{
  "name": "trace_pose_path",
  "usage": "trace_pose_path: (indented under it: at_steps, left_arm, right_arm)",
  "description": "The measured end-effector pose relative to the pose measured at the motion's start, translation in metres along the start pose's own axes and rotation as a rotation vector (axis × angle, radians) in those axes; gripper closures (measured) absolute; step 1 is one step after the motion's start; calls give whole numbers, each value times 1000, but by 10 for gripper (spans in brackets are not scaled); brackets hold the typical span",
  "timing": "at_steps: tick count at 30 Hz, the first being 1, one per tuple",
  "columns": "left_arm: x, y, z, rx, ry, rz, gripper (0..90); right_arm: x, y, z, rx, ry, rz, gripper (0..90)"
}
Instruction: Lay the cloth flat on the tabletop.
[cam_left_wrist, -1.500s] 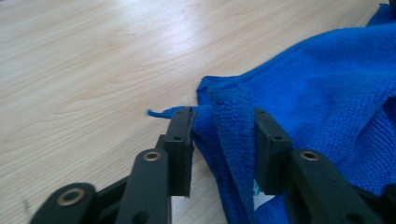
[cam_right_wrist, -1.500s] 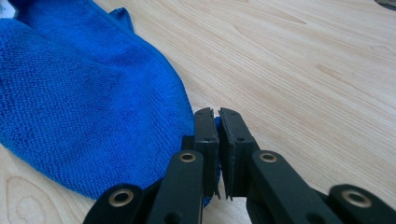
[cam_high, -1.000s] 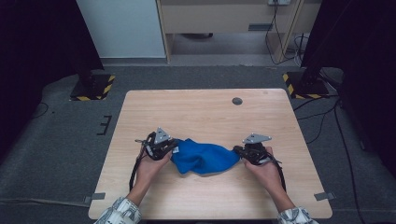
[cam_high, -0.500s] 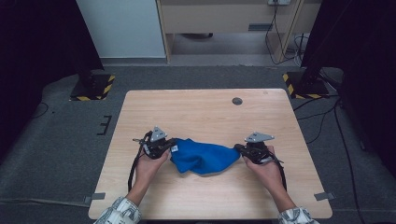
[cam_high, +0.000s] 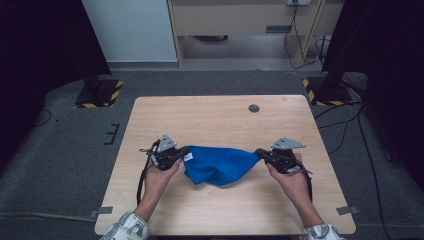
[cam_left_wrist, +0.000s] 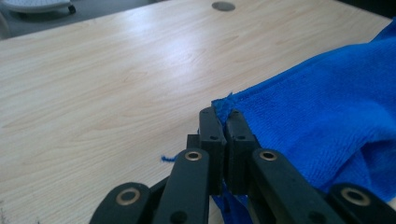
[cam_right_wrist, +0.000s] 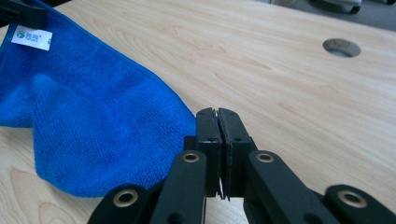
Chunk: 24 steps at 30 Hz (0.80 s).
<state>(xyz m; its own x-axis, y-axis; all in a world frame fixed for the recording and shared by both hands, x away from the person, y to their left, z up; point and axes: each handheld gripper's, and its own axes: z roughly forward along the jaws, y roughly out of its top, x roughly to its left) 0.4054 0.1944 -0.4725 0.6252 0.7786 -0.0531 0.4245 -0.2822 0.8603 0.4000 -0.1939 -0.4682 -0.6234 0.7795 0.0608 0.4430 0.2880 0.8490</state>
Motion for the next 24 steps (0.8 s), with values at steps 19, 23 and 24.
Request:
trace_pose_path:
  at_steps: [19,23,24]
  left_arm:
    - [-10,14,-14,-56,-44,-2,879]
    - [-10,16,-18,-72,-48,-10,880]
    - [-10,17,-19,-74,-51,-11,879]
  right_arm:
    - [8,23,-25,-72,13,-25,883]
    - [10,28,-29,-81,18,-33,883]
    - [11,29,-30,-82,19,-37,883]
